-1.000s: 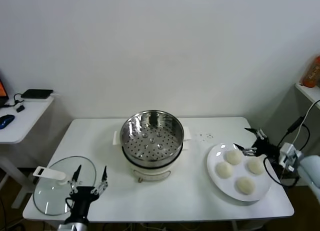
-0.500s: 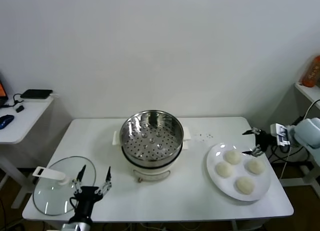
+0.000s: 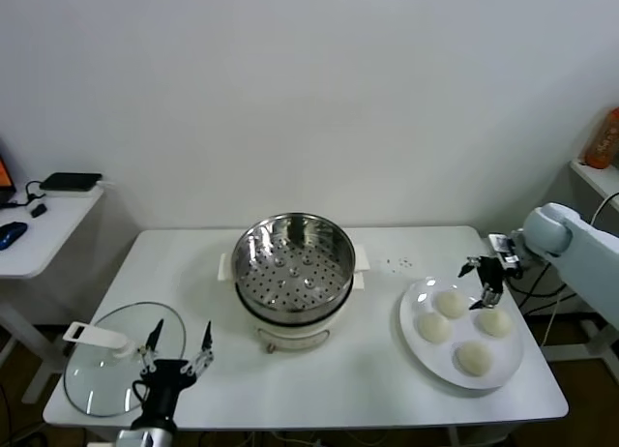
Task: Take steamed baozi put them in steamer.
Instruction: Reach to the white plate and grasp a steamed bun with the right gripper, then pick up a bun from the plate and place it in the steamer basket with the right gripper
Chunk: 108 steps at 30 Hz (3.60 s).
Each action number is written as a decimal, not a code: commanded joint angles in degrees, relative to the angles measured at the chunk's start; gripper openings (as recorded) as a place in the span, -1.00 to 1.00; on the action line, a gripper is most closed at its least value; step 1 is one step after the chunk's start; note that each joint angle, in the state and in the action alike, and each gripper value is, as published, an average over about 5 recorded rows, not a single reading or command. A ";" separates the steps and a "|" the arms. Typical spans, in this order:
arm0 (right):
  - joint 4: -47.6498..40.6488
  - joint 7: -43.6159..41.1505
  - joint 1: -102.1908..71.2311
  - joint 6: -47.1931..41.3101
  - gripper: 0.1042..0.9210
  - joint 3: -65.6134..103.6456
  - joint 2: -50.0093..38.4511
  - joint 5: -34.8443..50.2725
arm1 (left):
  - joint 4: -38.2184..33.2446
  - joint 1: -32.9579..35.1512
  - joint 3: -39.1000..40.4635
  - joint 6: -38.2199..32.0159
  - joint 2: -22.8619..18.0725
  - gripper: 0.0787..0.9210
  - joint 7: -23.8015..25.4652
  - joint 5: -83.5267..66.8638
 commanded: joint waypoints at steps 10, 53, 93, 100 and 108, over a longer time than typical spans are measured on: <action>-12.10 0.89 0.11 6.20 0.76 -1.76 9.38 -6.75 | 0.74 -0.32 -0.24 0.18 0.09 0.77 0.05 -0.51; -12.26 0.63 -1.34 6.79 0.41 1.70 10.16 -7.75 | 1.32 -0.09 -0.21 -0.23 0.06 0.77 0.10 -0.73; 7.02 -1.46 25.25 29.44 0.41 -11.52 38.85 -23.09 | -0.15 1.12 -1.71 -0.41 0.52 0.77 0.29 -2.11; 0.36 -1.09 20.61 30.62 0.41 -9.92 43.14 -27.56 | 0.05 1.17 -2.20 -0.48 0.82 0.77 0.42 -2.32; -6.88 -0.21 15.73 34.74 0.42 -4.85 46.33 -38.78 | 0.50 2.07 -2.59 -1.05 0.75 0.77 0.42 -2.97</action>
